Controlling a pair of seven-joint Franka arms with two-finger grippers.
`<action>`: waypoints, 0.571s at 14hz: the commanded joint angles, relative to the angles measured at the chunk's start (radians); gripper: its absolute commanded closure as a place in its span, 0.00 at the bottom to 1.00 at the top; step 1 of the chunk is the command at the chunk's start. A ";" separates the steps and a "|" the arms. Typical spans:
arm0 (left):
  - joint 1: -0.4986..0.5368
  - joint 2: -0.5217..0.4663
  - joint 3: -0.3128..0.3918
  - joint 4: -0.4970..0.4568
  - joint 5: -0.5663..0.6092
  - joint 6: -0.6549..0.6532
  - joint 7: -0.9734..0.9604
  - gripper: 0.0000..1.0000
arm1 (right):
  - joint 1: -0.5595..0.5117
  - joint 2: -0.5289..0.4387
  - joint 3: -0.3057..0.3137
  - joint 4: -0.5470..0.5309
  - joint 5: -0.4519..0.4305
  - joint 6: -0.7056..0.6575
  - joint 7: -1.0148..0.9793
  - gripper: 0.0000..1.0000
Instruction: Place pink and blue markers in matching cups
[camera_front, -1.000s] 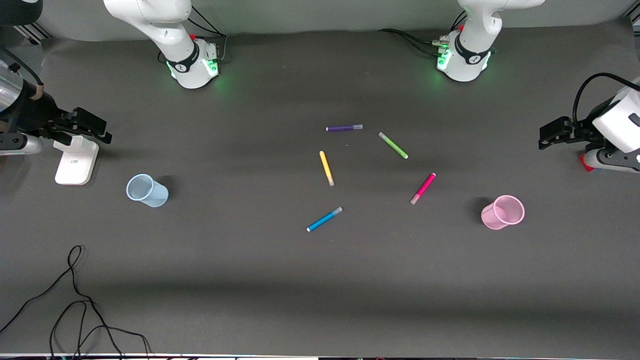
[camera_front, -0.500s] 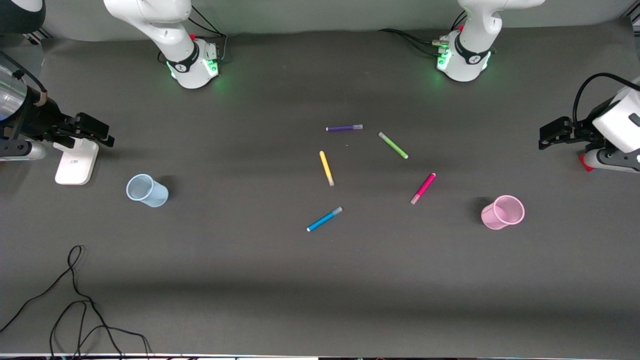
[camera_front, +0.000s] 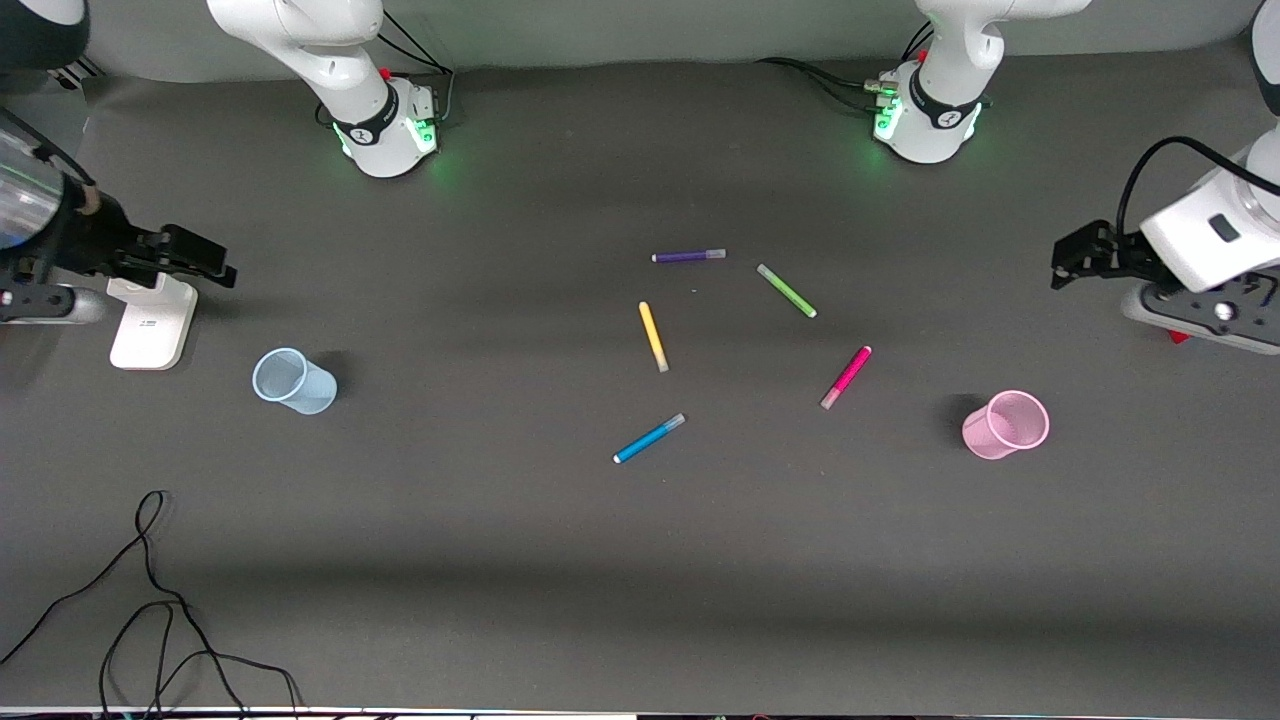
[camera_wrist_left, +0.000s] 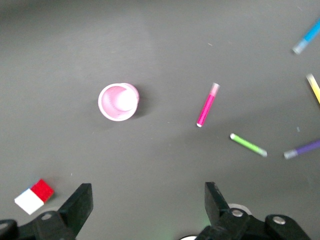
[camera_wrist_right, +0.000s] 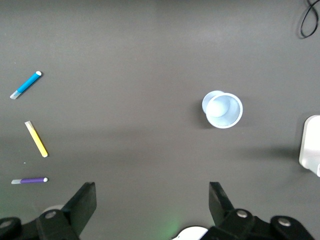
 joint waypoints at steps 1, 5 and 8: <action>-0.030 -0.020 -0.008 -0.007 -0.050 -0.011 0.081 0.01 | 0.071 0.076 0.004 0.071 -0.001 -0.028 0.137 0.00; -0.050 -0.014 -0.087 -0.059 -0.039 0.035 0.057 0.00 | 0.221 0.249 0.004 0.231 0.007 -0.028 0.441 0.00; -0.050 -0.015 -0.128 -0.121 0.001 0.106 -0.043 0.01 | 0.336 0.386 0.002 0.317 0.006 0.036 0.747 0.00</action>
